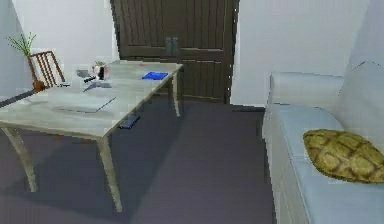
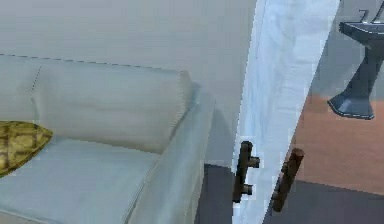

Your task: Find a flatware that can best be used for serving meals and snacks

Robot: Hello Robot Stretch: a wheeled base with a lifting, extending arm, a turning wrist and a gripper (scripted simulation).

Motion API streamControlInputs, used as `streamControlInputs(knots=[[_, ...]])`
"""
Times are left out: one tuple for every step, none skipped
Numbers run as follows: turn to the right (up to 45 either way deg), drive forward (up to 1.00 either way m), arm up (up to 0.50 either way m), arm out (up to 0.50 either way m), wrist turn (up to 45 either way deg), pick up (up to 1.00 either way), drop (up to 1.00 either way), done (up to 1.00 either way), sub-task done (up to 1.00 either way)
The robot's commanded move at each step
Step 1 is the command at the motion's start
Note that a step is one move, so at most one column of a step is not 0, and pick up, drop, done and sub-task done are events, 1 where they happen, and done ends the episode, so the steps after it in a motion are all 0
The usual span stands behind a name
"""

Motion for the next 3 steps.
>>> streamControlInputs(knots=[[9.0, 0.0, 0.0, 0.0, 0.0, 0.0, 0.0, 0.0, 0.0], [0.0, 1.0, 0.0, 0.0, 0.0, 0.0, 0.0, 0.0, 0.0], [6.0, 0.0, 0.0, 0.0, 0.0, 0.0, 0.0, 0.0, 0.0]])
